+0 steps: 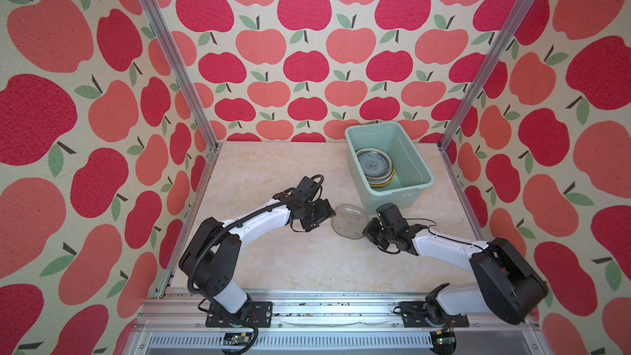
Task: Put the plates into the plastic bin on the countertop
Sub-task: 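Pinch the small oval clear plate's rim with the right gripper and tilt it up, then lift the oval plate upright with the right gripper while the left grips its edge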
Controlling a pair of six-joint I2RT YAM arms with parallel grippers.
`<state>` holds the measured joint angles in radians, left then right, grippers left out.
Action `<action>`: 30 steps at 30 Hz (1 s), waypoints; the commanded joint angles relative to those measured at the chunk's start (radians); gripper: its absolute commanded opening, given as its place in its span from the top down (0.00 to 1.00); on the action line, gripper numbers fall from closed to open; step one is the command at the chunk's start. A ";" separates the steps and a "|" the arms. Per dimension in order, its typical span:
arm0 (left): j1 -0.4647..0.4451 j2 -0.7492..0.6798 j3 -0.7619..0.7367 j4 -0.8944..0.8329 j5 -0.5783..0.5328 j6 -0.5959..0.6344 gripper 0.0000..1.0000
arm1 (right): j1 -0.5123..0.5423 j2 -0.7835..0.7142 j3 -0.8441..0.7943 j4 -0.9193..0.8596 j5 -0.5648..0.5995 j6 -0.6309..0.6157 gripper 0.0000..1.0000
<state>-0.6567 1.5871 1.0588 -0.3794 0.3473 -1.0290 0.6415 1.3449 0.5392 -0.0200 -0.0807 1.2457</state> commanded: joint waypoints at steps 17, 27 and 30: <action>-0.014 -0.354 0.070 -0.089 -0.038 0.254 0.20 | 0.007 -0.536 0.239 -0.477 0.009 -0.268 1.00; -0.034 -0.420 0.085 -0.037 0.008 0.289 0.19 | 0.008 -0.470 0.384 -0.454 -0.040 -0.337 1.00; -0.070 -0.380 0.132 -0.086 -0.003 0.335 0.20 | 0.007 -0.458 0.406 -0.456 -0.049 -0.348 1.00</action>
<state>-0.7013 1.1793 1.1381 -0.4259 0.3370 -0.7609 0.6434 0.8818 0.9039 -0.4667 -0.1081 0.9382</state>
